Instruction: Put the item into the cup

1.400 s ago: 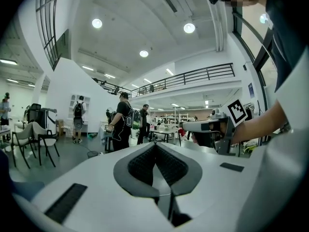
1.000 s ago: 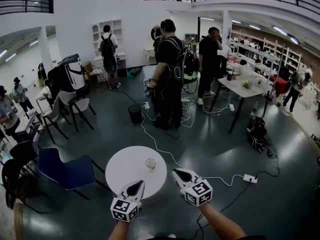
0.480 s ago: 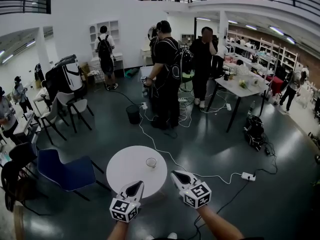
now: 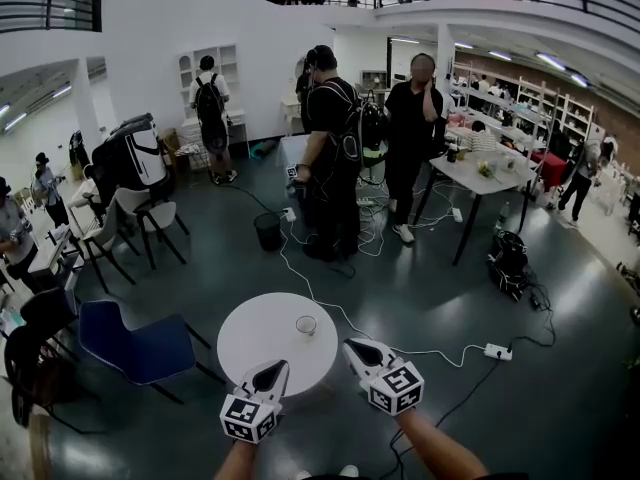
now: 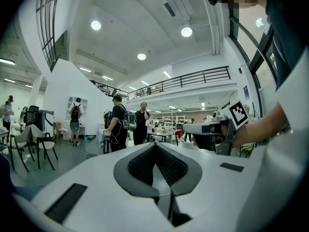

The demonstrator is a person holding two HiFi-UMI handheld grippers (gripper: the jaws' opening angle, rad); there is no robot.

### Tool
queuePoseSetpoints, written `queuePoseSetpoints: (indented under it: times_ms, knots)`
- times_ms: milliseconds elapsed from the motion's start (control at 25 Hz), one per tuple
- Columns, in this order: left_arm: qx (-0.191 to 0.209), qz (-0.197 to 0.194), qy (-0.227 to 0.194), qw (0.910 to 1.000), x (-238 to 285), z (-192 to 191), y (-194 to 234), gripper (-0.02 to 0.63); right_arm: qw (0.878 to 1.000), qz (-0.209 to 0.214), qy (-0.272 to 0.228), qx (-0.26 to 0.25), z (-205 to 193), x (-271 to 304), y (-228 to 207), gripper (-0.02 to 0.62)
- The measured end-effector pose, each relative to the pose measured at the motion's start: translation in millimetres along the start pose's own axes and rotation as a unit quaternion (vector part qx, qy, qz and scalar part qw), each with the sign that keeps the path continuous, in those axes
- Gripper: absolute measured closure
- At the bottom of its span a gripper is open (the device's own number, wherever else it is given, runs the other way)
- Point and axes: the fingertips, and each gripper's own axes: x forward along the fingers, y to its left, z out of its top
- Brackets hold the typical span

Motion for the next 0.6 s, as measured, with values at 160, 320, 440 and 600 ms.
queuePoseSetpoints:
  times_ms: [160,320,440,600]
  knots:
    - [0.003,-0.002,-0.002,1.0000,-3.5,4.6,0.5,0.590,1.000,-0.002,-0.004,-0.001,5.6,-0.4,2.9,0.578]
    - [0.005,-0.004,0.001,1.0000,-8.7,4.4,1.6,0.589,1.000,-0.004,-0.005,0.000,6.0,-1.2,8.3,0.578]
    - [0.006,-0.007,0.000,1.0000,-11.9,5.6,-1.6,0.590,1.000,-0.005,-0.005,0.000,6.1,-5.0,11.9,0.578]
    - [0.008,-0.011,-0.001,0.9999,-12.1,4.4,-5.7,0.591,1.000,-0.006,-0.005,-0.001,3.6,-8.8,12.2,0.578]
